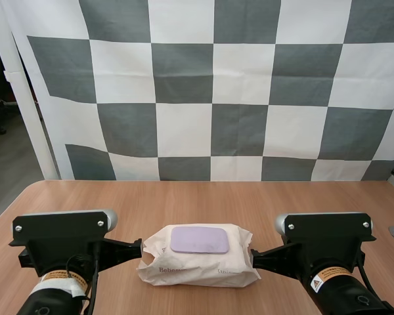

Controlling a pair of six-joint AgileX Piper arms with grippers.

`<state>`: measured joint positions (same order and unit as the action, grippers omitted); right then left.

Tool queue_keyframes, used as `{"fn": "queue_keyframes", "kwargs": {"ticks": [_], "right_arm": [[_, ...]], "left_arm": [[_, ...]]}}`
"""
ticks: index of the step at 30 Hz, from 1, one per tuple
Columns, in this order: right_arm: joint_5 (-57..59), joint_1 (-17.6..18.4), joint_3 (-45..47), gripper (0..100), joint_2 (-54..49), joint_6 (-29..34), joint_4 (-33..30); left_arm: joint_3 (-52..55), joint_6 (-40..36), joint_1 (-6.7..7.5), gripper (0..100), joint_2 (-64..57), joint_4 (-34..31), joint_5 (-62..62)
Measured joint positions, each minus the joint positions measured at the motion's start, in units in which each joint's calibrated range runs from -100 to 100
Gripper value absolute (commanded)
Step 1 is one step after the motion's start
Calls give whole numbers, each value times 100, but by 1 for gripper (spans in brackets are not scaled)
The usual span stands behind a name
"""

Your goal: Open the wet wipes lid

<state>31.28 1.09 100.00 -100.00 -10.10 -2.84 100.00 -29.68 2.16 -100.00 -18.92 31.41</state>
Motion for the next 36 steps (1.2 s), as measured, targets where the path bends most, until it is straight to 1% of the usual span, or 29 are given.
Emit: {"fn": "queue_keyframes", "kwargs": {"ticks": [3, 5, 8, 12, 36], "right_arm": [[0, 56, 0, 0, 0, 0, 90], [0, 116, 0, 0, 0, 0, 284], [0, 116, 0, 0, 0, 0, 314], [0, 116, 0, 0, 0, 0, 314], [0, 116, 0, 0, 0, 0, 284]], "left_arm": [[0, 95, 0, 0, 0, 107, -130], [0, 305, 0, 0, 0, 353, -387], [0, 724, 0, 0, 0, 881, -402], [0, 1003, 0, 0, 0, 1260, -402], [0, 1007, 0, 0, 0, 1272, -402]]}}
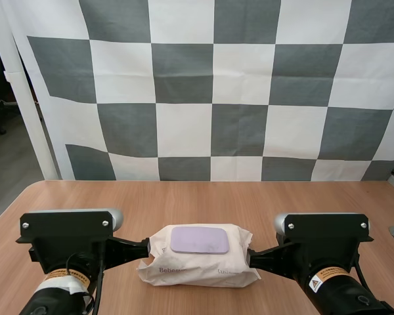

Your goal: Open the wet wipes lid

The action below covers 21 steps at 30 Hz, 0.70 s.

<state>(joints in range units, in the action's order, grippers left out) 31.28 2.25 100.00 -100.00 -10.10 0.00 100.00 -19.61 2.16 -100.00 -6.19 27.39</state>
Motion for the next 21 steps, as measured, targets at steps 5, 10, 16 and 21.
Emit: {"fn": "queue_keyframes", "kwargs": {"ticks": [5, 10, 16, 21], "right_arm": [[0, 0, 0, 0, 0, 0, 30], [0, 0, 0, 0, 0, 0, 30], [0, 0, 0, 0, 0, 0, 30], [0, 0, 0, 0, 0, 0, 30]], "left_arm": [[0, 0, 0, 0, 0, 0, 0], [0, 0, 0, 0, 0, 0, 0], [0, 0, 0, 0, 0, 0, 0], [0, 0, 0, 0, 0, 0, 0]]}}
